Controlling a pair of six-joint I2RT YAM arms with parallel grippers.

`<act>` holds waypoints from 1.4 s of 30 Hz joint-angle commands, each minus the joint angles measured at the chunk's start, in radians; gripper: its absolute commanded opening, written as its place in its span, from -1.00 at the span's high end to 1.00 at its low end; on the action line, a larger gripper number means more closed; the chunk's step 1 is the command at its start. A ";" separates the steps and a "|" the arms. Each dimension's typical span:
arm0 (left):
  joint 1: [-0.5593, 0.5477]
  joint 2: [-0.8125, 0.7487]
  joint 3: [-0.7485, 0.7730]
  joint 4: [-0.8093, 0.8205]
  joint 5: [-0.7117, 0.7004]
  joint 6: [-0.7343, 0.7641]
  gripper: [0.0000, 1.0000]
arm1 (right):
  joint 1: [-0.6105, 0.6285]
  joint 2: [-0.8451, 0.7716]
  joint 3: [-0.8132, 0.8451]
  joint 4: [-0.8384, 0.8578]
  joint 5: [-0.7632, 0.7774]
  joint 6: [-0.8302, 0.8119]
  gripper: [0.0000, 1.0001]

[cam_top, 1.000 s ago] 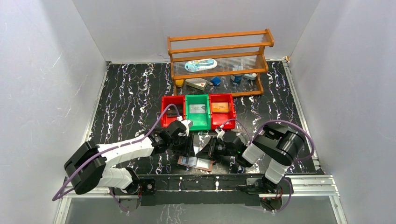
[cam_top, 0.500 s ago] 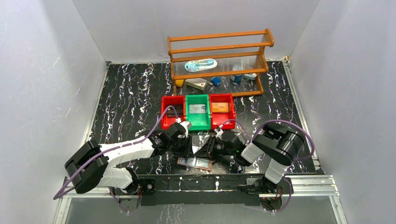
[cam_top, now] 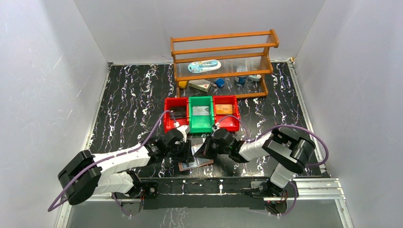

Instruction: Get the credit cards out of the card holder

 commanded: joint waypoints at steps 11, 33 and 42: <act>-0.002 -0.151 0.029 -0.246 -0.185 0.037 0.07 | 0.010 -0.048 0.027 -0.131 0.083 -0.058 0.76; -0.001 -0.021 0.018 -0.243 -0.177 0.053 0.35 | 0.011 -0.071 -0.019 0.020 0.029 -0.048 0.43; -0.002 -0.004 0.030 -0.243 -0.172 0.077 0.42 | 0.011 0.006 0.026 0.013 -0.013 -0.072 0.42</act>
